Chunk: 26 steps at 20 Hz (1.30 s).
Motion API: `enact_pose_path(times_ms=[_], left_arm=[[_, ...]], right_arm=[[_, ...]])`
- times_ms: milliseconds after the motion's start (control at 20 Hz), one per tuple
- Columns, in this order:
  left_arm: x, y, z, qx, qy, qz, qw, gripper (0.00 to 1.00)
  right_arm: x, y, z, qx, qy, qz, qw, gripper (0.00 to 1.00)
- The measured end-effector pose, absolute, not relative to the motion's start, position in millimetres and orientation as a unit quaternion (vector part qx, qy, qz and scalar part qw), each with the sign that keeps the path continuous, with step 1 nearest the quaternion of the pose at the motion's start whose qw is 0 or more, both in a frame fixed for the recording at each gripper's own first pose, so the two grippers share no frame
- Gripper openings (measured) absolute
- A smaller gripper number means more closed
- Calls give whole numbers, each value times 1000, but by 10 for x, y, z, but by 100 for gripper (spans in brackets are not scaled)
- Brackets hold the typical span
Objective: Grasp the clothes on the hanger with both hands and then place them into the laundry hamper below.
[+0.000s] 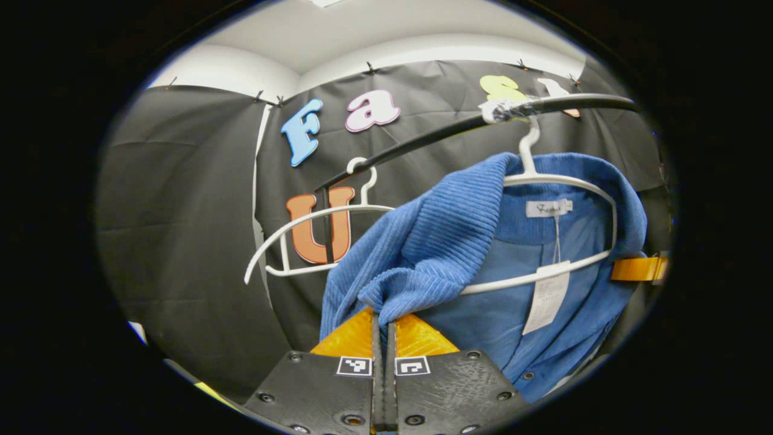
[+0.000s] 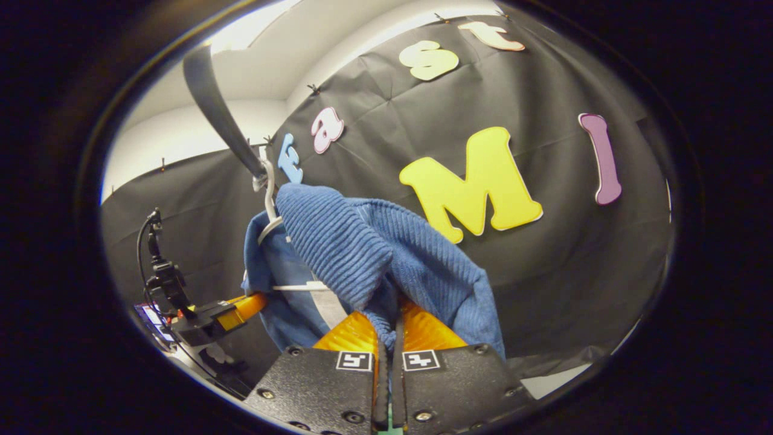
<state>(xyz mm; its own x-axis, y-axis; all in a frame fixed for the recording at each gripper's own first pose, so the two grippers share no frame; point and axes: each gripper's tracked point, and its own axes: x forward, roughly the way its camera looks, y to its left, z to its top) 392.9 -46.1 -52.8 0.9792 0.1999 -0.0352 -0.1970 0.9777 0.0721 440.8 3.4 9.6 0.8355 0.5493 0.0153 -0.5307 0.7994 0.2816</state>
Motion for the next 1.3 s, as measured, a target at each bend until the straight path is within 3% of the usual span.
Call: enact_pose_path(times_ms=[50, 300, 350, 400, 500, 600, 650, 750, 800, 850, 1000, 1050, 1300], left_arm=[[3931, -420, -498, 35, 20, 104, 994, 0], [3968, -257, -325, 28, 7, 115, 993, 0], [3967, -233, -275, 23, 2, 117, 993, 5], [3966, -207, -225, 18, -2, 119, 993, 0], [3984, -140, -129, 15, -8, 122, 992, 5], [4001, -92, -22, 11, -15, 125, 992, 0], [3996, -55, 41, 9, -21, 128, 991, 5], [4007, 66, 163, 9, -34, 137, 990, 0], [4036, 119, 206, 8, -38, 138, 990, 5], [4050, 173, 239, 10, -39, 139, 989, 0], [4115, 235, 261, 13, -32, 133, 991, 5], [4149, 235, 270, 13, -30, 129, 991, 0], [4211, 308, 137, -7, -16, 115, 993, 0]], right_arm=[[4388, 5, 122, 139, 30, 286, 948, 5], [4325, -183, 320, 168, 8, 295, 941, 5], [4318, -213, 370, 177, 5, 294, 939, 5], [4311, -239, 422, 187, 1, 296, 937, 5], [4334, -296, 529, 200, -10, 295, 934, 5], [4311, -311, 659, 212, -22, 305, 928, 5], [4320, -365, 703, 217, -29, 302, 928, 5], [4420, -469, 798, 231, -41, 284, 930, 5], [4476, -508, 829, 236, -45, 274, 931, 5], [4516, -533, 850, 237, -49, 267, 933, 5], [4607, -576, 925, 234, -62, 250, 938, 5], [4655, -597, 942, 232, -66, 242, 940, 5], [4882, -605, 842, 215, -58, 212, 952, 5]])
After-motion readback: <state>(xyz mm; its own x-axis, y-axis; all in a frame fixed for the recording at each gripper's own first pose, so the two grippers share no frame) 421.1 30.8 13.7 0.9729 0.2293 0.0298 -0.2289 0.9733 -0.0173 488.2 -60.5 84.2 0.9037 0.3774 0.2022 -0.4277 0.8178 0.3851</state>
